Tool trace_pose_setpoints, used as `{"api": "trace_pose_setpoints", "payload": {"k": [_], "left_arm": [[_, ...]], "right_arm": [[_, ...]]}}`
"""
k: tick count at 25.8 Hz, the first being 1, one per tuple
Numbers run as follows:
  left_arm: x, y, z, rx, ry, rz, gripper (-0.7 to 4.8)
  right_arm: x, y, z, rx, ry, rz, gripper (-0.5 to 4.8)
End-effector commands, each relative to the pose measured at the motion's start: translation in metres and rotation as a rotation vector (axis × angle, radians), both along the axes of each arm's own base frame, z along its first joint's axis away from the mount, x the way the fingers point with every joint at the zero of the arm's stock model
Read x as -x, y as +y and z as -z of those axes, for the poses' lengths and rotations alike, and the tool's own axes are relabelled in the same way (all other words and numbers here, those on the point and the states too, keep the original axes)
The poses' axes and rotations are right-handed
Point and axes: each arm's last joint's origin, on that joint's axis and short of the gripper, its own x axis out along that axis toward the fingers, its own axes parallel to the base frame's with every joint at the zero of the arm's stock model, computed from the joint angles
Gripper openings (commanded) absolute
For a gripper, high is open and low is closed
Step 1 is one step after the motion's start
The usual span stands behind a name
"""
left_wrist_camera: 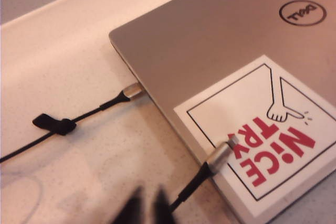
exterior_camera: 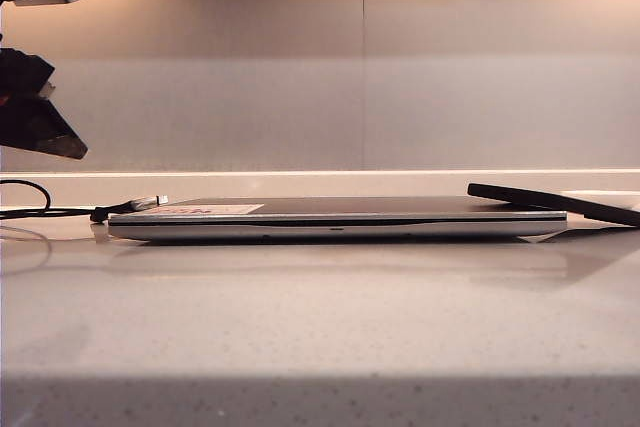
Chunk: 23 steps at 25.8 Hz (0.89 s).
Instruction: Pick up the charging cable and the phone, plug the charging cable into the charging port on the phone, and finally place them back on the table.
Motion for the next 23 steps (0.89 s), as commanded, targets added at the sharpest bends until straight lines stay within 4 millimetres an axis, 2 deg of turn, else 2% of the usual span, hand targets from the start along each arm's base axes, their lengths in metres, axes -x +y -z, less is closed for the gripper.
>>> {"api": "trace_pose_setpoints", "payload": {"k": [1,2,7,11,16,23], "left_arm": [[-0.001,0.0,-0.003,-0.047,-0.046,0.026,2.3],[0.0,0.0,-0.001,-0.085,-0.06,0.044,2.43],[0.0,0.0,-0.001,-0.194,-0.108,0.094,2.43],[-0.002,-0.001,0.0,-0.201,-0.115,0.098,2.42],[-0.016,-0.005,0.008,-0.197,-0.128,0.096,2.41],[-0.017,-0.006,0.012,-0.242,-0.121,0.117,2.09]], "right_arm": [[0.0,0.0,-0.003,-0.007,-0.02,0.002,-0.02],[0.0,0.0,-0.003,-0.007,-0.02,0.002,-0.02],[0.0,0.0,-0.003,-0.007,-0.02,0.002,-0.02],[0.0,0.0,-0.003,-0.007,-0.02,0.002,-0.02],[0.0,0.0,-0.003,-0.007,-0.02,0.002,-0.02],[0.0,0.0,-0.003,-0.007,-0.02,0.002,-0.02]]}}
